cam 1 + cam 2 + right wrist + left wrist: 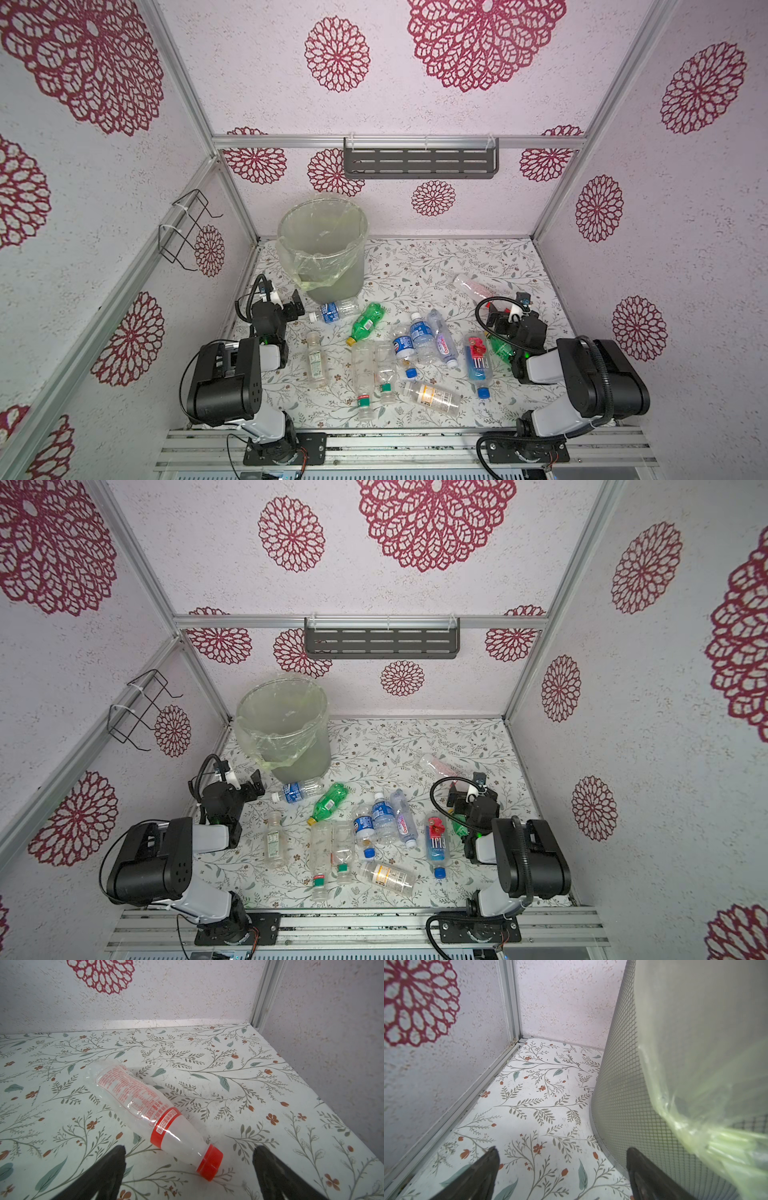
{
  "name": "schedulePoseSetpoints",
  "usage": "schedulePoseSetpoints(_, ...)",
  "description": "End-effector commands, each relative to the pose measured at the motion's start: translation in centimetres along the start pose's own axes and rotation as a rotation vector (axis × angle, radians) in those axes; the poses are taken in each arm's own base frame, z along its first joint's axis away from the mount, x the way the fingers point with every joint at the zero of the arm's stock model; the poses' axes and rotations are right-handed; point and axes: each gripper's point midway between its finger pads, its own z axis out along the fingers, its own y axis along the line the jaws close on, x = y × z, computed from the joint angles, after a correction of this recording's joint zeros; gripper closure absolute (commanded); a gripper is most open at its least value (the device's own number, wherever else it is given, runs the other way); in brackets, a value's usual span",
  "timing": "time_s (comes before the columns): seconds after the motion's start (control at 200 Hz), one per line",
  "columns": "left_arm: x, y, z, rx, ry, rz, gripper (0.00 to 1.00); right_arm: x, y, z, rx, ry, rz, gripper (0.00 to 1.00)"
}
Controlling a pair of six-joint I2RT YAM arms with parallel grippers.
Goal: Throw the plastic bottles in the bin
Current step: Pick up the plastic bottle from the top-right of the table.
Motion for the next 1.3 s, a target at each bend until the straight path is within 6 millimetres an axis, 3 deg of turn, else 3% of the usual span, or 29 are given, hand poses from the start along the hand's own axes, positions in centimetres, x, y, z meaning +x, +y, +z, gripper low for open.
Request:
schedulePoseSetpoints(0.0, -1.1, 0.1, -0.1, 0.002, -0.032, 0.007, 0.03, -2.2, -0.2, 0.1, 0.013, -0.068, -0.012, 0.01)
schedulePoseSetpoints(0.545, -1.2, 0.0, -0.1, -0.009, -0.031, 0.015, 0.03, -2.7, 0.0, -0.5, 0.001, -0.092, -0.012, 0.01)
schedulePoseSetpoints(0.815, -2.3, 2.1, -1.6, -0.146, -0.083, -0.031, 0.03, -4.3, 0.0, -1.0, 0.008, -0.086, -0.020, 0.01)
schedulePoseSetpoints(1.161, -4.9, 4.5, -4.3, -0.427, -0.028, -0.135, 0.03, -7.9, 0.4, 0.7, 0.006, 0.017, 0.011, 0.01)
schedulePoseSetpoints(1.296, -6.0, 4.4, -5.4, -0.457, -0.038, -0.203, 0.03, -8.0, 1.6, 2.9, -0.049, 0.212, 0.017, 0.01)
